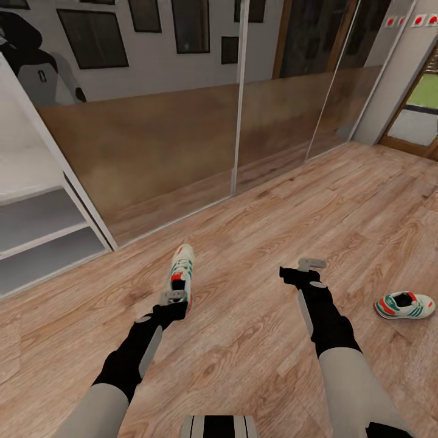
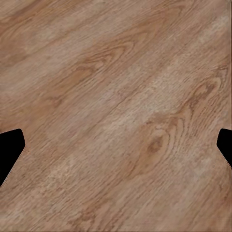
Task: Pick up the two gym shoes and the two sandals from the corridor floor and place them onto the hallstand (shoe rack) in the corridor, making sure they are on the rack and not on the floor. Arrange them so the two gym shoes are next to each other and the two sandals are next to each other.
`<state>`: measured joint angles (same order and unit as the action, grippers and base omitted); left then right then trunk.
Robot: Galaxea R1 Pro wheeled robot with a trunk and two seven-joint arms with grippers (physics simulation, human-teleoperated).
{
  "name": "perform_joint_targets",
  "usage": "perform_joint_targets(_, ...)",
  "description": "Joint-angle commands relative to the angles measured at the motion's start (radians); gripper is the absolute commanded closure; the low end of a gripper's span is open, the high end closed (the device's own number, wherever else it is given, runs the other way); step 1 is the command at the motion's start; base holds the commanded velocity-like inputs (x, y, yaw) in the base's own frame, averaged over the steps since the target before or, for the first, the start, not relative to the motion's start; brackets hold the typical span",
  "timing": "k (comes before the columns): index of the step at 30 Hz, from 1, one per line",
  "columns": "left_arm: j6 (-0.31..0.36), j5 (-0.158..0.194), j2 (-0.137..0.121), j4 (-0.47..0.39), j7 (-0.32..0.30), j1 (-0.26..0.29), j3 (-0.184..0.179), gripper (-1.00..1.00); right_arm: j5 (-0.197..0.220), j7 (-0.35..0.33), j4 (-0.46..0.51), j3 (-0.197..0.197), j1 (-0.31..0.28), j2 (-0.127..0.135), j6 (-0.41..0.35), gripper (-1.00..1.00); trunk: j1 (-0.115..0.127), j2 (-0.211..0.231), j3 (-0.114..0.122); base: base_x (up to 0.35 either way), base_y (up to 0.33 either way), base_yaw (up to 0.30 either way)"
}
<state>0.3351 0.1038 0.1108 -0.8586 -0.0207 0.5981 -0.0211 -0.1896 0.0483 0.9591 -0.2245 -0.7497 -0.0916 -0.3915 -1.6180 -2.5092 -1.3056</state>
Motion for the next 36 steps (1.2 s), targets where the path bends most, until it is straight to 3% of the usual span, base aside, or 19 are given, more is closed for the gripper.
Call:
perform_joint_targets(1, 0.027, 0.003, 0.008, -0.028, 0.000, 0.000, -0.001, 1.00, -0.008, -0.003, 0.001, -0.005, 0.000, -0.001, -0.005, -1.00, 0.000, 0.000, 0.003, 0.000, 0.000, 0.000)
perform_joint_targets(6, 0.041, 0.001, 0.015, -0.054, -0.003, 0.002, -0.006, 1.00, -0.007, -0.002, -0.001, -0.007, 0.000, -0.001, -0.005, -1.00, 0.003, 0.001, 0.022, 0.000, 0.000, 0.000)
perform_joint_targets(7, 0.058, 0.000, 0.015, -0.096, -0.001, 0.003, -0.060, 1.00, -0.007, 0.000, -0.005, -0.006, 0.000, -0.004, -0.005, -1.00, 0.003, 0.001, 0.026, 0.000, 0.000, 0.000)
perform_joint_targets(9, 0.074, 0.000, 0.015, -0.101, -0.001, 0.003, -0.084, 1.00, -0.007, 0.000, -0.005, -0.005, 0.000, -0.005, -0.004, -1.00, 0.004, 0.002, 0.034, 0.000, 0.000, 0.000)
perform_joint_targets(10, 0.156, -0.001, 0.014, -0.109, -0.001, 0.003, -0.147, 1.00, -0.007, 0.001, -0.002, -0.006, 0.000, -0.005, -0.004, -1.00, 0.004, 0.002, 0.039, 0.000, 0.000, 0.000)
perform_joint_targets(12, 0.193, 0.001, 0.015, -0.111, -0.001, 0.003, -0.168, 1.00, -0.007, 0.001, -0.001, -0.006, 0.000, -0.005, -0.004, -1.00, 0.005, 0.003, 0.049, 0.000, 0.000, 0.000)
perform_joint_targets(36, 0.202, 0.005, 0.015, -0.111, -0.002, 0.003, -0.173, 1.00, -0.007, 0.001, 0.001, -0.006, 0.000, -0.005, -0.004, -1.00, 0.016, 0.008, 0.181, 0.000, 0.000, 0.000)
